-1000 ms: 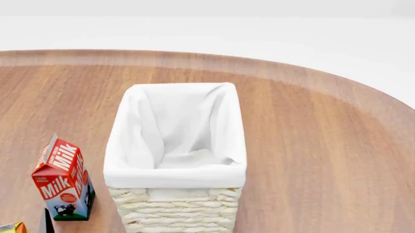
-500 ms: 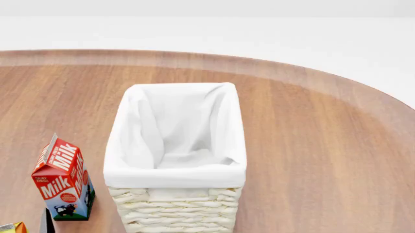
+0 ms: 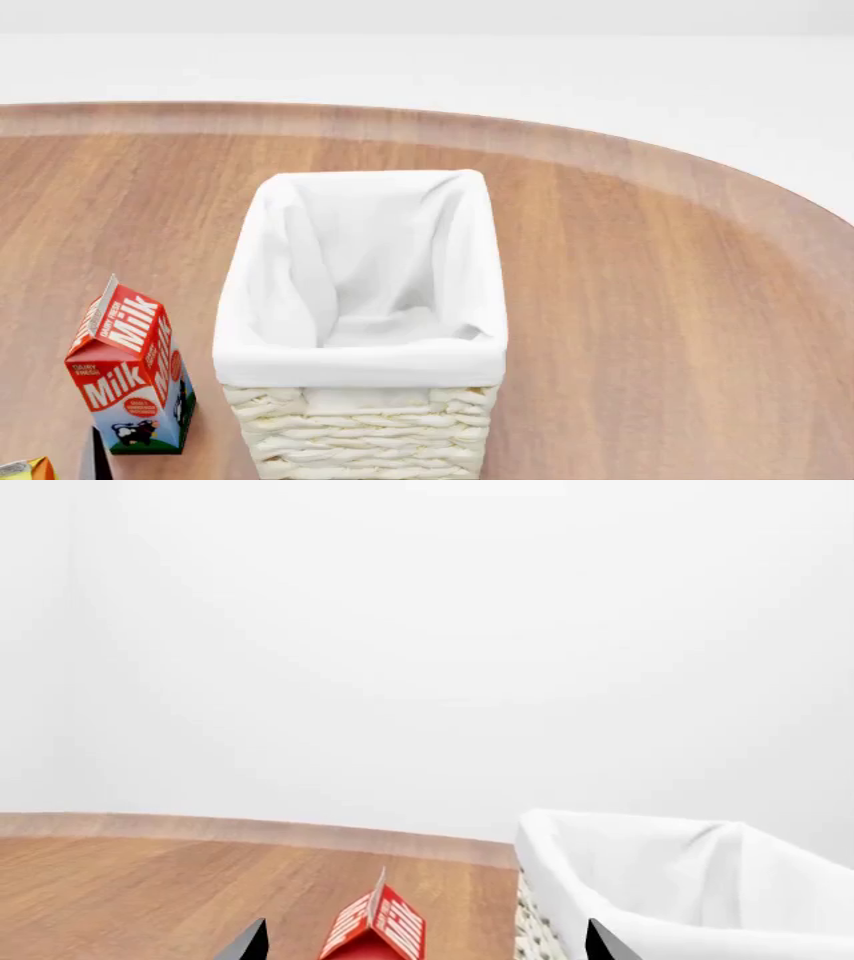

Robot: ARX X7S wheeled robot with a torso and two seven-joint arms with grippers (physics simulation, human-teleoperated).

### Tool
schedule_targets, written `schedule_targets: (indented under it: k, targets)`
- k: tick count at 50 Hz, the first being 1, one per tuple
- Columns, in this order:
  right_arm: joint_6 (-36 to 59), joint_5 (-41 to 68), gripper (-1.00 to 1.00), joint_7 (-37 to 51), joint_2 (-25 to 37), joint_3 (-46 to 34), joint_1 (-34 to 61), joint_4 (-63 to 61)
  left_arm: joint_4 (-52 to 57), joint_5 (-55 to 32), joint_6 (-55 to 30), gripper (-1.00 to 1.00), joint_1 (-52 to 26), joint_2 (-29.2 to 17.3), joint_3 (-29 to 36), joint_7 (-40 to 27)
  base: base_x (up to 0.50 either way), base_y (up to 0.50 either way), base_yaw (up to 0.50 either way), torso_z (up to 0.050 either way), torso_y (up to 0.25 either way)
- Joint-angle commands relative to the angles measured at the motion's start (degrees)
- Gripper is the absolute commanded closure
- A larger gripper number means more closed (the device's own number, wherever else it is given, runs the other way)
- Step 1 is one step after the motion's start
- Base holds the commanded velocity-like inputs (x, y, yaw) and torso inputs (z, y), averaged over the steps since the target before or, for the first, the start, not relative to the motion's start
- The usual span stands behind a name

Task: Pick up the alphabet soup, and put it in the basket.

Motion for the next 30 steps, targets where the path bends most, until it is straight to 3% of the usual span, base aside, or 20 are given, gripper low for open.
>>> schedule_targets:
  k: [1, 17, 30]
  targets:
    - [10.67, -1.63, 1.0, 8.34, 2.67, 1.78, 3.87, -11.09, -0.18, -0.32, 0.22, -1.0, -0.15, -0.15, -0.12, -0.09, 0.0, 0.0, 0.0, 0.0, 0.0]
    - [37.12, 0.47, 1.0, 17.65, 3.72, 0.7, 18.61, -23.33, -0.53, -0.3, 0.32, -1.0, -0.31, -0.21, 0.19, -0.14, 0.0, 0.0, 0.0, 0.0, 0.001]
    - [57.44, 5.42, 1.0, 24.99, 0.54, -0.23, 33.91, -28.94, -0.63, -0.35, 0.32, -1.0, -0.42, -0.34, 0.34, -0.21, 0.0, 0.0, 0.0, 0.0, 0.001]
